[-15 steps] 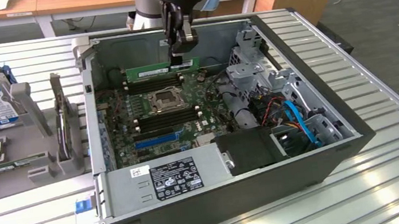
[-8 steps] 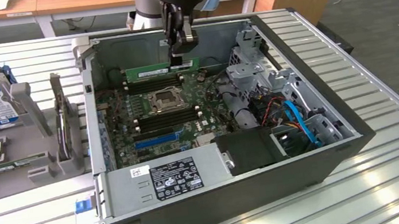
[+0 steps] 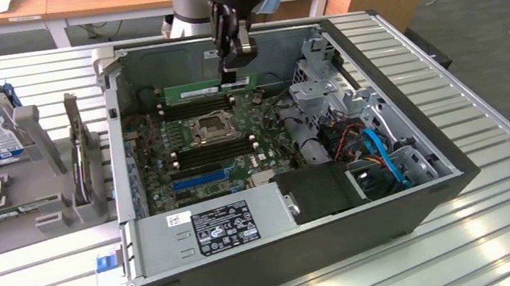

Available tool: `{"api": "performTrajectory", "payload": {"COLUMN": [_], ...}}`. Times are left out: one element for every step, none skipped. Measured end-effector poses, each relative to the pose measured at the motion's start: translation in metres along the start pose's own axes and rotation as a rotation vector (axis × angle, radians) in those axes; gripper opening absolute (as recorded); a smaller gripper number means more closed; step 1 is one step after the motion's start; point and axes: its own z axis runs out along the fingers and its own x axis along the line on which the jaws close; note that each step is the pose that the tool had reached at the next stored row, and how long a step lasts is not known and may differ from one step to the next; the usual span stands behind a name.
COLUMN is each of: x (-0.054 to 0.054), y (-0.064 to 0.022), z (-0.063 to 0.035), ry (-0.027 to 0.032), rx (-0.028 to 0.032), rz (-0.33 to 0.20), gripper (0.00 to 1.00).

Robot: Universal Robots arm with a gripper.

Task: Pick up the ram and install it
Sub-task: 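Pick up the ram and move it above insertion slot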

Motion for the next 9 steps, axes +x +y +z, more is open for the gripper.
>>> {"api": "performTrajectory", "payload": {"x": [0.0000, 0.0000, -0.0001, -0.0001, -0.0001, -0.0002, -0.0002, -0.0002, -0.0002], "y": [-0.0008, -0.0017, -0.0026, -0.0035, -0.0044, -0.0053, -0.0054, -0.0054, -0.0054], "z": [0.0000, -0.0001, -0.0001, -0.0002, -0.0002, -0.0003, -0.0003, -0.0003, -0.0003], "ry": [0.0000, -0.0001, -0.0001, 0.0000, 0.0000, -0.0001, -0.0001, -0.0001, -0.0001], "rx": [0.0000, 0.0000, 0.0000, 0.0000, 0.0000, 0.0001, 0.0000, 0.0000, 0.0000], "rz": [0.000, 0.000, 0.000, 0.000, 0.000, 0.000, 0.000, 0.000, 0.000], "gripper": [0.12, 0.12, 0.12, 0.12, 0.12, 0.12, 0.12, 0.12, 0.12]}}
